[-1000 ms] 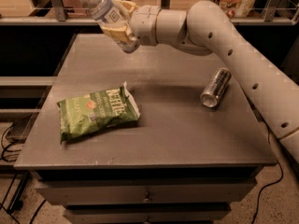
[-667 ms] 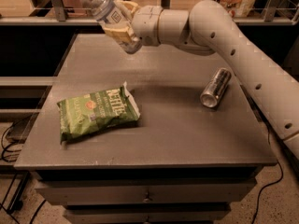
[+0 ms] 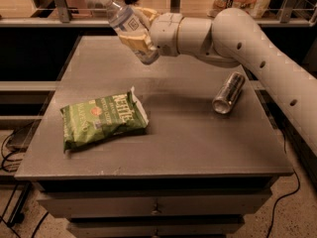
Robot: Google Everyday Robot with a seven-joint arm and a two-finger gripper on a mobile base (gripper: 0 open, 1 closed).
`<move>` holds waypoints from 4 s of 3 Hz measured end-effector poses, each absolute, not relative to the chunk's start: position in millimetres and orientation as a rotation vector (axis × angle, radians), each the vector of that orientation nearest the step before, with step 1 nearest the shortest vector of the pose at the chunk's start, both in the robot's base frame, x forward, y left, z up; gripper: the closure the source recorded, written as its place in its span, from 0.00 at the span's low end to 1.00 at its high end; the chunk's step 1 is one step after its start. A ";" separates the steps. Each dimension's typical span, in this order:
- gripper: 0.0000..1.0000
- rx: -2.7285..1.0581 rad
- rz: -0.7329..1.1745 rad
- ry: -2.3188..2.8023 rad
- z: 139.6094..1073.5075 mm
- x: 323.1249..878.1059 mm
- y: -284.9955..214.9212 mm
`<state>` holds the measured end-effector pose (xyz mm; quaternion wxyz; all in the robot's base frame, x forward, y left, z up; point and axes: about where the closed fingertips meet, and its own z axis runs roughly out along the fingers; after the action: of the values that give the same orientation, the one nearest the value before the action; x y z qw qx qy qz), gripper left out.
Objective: Place blue plastic bottle upright
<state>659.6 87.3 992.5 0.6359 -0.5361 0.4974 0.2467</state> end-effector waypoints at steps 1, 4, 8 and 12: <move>1.00 -1.193 0.557 1.184 988.3 645.8 74.7; 1.00 -1.011 0.576 1.313 969.3 600.2 44.5; 1.00 -0.852 0.569 1.378 943.9 568.1 24.8; 1.00 -0.780 0.537 1.335 932.2 572.1 19.9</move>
Offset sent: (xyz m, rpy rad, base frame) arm -0.0498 -0.0458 -0.0194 0.0422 0.1335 -0.1500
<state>572.1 19.9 932.2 0.6835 -0.3479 0.5954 0.2395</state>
